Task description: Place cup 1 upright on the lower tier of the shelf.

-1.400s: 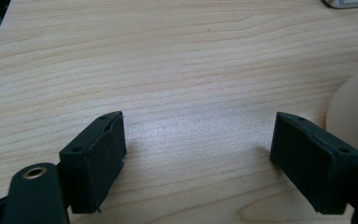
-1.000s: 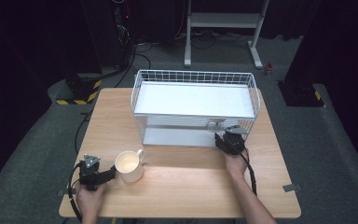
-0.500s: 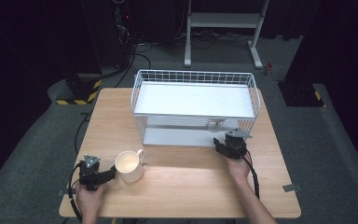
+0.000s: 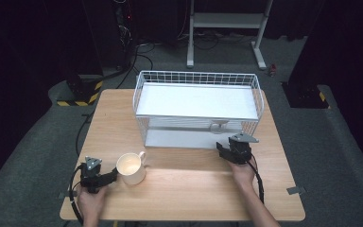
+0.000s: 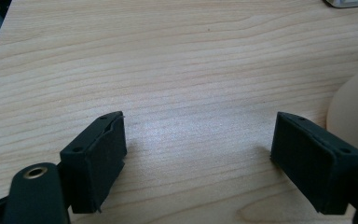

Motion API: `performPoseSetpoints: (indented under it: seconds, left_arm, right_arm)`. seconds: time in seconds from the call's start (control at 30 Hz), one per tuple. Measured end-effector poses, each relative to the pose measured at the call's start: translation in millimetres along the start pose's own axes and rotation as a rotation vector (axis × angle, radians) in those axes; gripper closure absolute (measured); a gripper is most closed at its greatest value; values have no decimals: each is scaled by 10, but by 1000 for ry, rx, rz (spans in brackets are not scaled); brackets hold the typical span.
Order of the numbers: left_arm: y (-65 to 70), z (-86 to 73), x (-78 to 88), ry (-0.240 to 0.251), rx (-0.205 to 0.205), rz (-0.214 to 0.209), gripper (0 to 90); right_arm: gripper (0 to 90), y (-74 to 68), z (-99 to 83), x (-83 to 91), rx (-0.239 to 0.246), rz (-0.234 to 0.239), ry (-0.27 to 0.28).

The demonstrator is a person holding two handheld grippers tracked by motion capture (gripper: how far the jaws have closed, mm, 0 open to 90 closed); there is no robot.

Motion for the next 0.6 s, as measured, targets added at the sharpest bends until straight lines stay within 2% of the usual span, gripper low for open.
performPoseSetpoints:
  seconds: [0.6]
  left_arm:
    - [1,0,0,0,0,0,182]
  right_arm:
    - [398,36,-108,167,-13,26,25]
Point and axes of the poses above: each handheld gripper's, and its own axes: x roughly backward along the jaws, z roughly out of its top, y roughly to its right, the point moved 10 cm from there along -x, roughly forward along the jaws, and after that the axes turned 11 degrees about -y, right-handed, at the moved point
